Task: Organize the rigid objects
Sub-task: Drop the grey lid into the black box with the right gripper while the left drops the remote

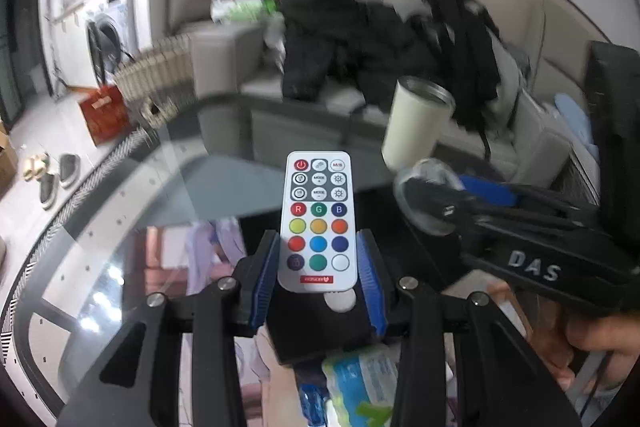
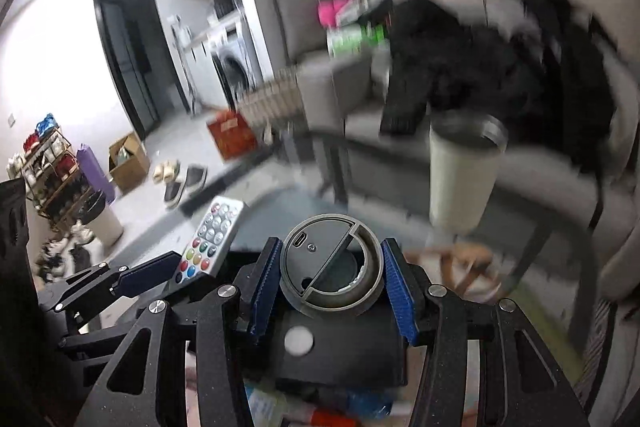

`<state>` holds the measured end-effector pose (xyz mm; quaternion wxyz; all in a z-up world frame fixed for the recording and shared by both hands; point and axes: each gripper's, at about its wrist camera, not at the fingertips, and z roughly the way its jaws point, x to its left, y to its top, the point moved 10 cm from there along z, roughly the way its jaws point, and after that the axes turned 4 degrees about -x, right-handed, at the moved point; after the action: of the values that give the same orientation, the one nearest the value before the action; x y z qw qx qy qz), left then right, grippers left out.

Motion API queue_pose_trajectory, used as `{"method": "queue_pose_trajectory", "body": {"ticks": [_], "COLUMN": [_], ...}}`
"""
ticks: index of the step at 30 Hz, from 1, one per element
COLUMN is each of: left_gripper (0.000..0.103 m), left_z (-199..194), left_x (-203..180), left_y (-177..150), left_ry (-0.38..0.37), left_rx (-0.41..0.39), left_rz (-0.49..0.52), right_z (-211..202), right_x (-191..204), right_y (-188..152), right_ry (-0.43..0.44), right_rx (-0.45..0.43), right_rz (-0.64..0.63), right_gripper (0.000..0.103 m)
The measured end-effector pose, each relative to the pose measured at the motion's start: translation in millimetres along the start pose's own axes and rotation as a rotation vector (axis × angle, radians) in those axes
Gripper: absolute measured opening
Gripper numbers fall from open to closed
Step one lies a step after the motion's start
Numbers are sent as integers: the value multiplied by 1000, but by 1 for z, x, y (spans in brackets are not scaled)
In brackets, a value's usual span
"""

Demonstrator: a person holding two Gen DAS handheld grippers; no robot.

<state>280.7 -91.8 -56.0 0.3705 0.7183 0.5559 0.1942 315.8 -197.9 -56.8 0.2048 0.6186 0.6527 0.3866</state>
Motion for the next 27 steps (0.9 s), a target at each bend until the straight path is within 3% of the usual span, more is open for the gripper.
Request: {"method": "queue_pose_trajectory", "body": {"ticks": [6,9,18,27], "left_gripper": [38,38,38,38], "left_z": [16,23,32,37], "left_x": [-9,-11,-5,-3], "left_y": [-23,-32,-42,-44], "left_ry": [7,-1,1,-7], "left_rx": [109,163,214,226], "left_rz": [37,33,24,18], "right_z": [32,36,44,41], "right_x": [-9,-6,-4,0], "right_y": [-33,-37,-54,-54], "right_ry": [14,10,11,4], "right_rx": [169,191,241,237], "right_rz": [35,25,26,19], "right_gripper": [50,50,50,51]}}
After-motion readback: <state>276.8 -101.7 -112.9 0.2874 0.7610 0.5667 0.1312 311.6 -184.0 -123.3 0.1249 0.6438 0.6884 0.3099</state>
